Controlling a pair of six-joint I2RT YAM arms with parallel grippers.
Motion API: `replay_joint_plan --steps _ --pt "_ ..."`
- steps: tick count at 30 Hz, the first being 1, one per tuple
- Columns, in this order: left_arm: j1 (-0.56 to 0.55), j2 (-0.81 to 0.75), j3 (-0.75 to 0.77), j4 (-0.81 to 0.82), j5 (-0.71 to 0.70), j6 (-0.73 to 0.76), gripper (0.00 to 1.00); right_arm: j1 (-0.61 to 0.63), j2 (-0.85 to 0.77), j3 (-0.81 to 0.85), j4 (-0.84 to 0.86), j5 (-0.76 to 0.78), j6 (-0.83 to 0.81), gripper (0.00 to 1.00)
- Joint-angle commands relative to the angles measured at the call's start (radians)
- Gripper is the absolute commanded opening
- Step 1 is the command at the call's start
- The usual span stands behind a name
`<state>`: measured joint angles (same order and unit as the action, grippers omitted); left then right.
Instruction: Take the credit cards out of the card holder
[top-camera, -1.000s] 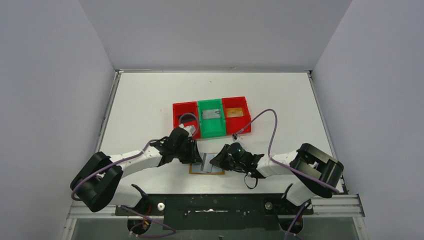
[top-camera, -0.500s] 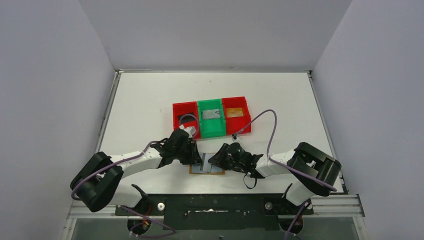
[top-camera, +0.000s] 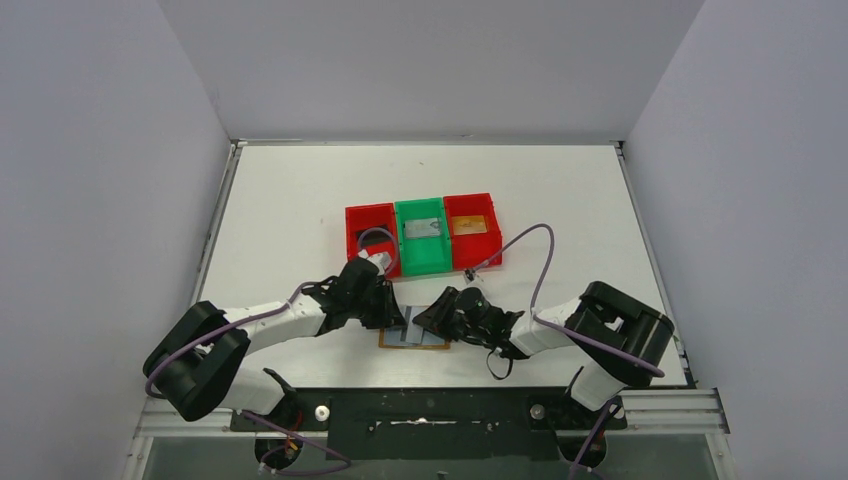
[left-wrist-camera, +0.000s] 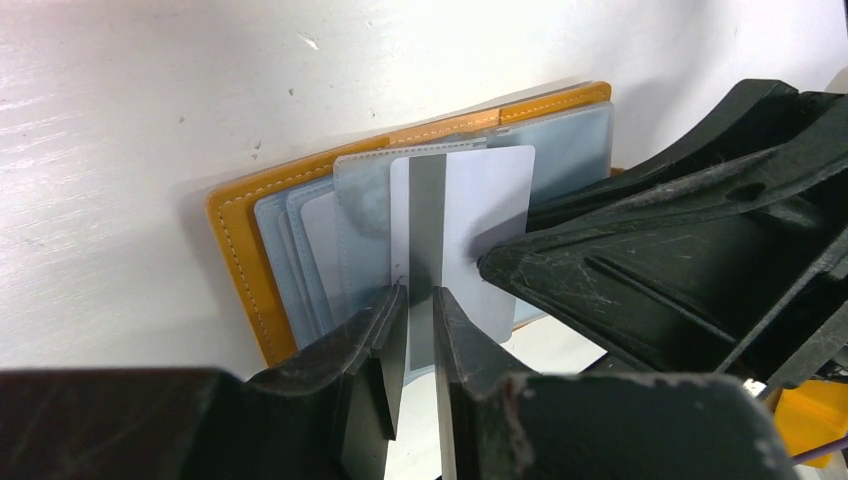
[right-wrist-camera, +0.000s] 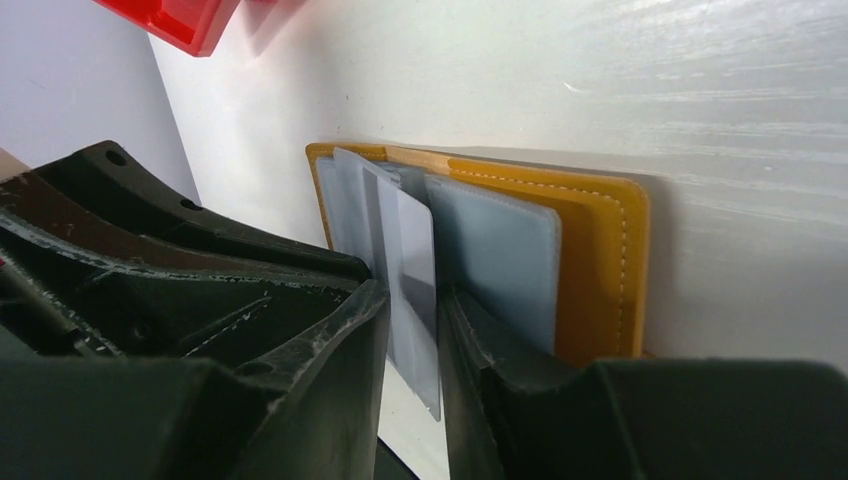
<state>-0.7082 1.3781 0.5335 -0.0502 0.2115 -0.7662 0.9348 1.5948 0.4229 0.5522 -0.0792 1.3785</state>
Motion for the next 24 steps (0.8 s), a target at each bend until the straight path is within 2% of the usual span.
replay_joint_plan --steps 1,3,8,15,18,20,24 --pt "-0.004 0.033 -0.024 -0.096 -0.076 0.02 0.17 -0.003 -0.058 -0.046 0.0 0.06 0.015 0.3" --pt "-0.005 0.035 -0.018 -0.102 -0.081 0.022 0.17 -0.002 -0.076 -0.063 0.009 0.057 0.013 0.32" --pt "-0.004 0.04 -0.02 -0.088 -0.075 0.021 0.17 -0.004 -0.075 -0.076 0.072 0.017 -0.026 0.29" --pt "-0.004 0.055 -0.016 -0.083 -0.072 0.024 0.16 -0.005 -0.014 -0.08 0.192 -0.009 -0.013 0.19" --pt "-0.004 0.049 -0.02 -0.079 -0.068 0.021 0.16 -0.006 -0.013 -0.083 0.189 -0.009 -0.011 0.17" --pt "-0.004 0.044 -0.02 -0.084 -0.071 0.02 0.16 -0.005 -0.03 -0.089 0.168 0.004 -0.013 0.1" --pt "-0.004 0.026 -0.024 -0.097 -0.087 0.015 0.16 -0.006 -0.104 -0.115 0.084 0.05 -0.01 0.08"
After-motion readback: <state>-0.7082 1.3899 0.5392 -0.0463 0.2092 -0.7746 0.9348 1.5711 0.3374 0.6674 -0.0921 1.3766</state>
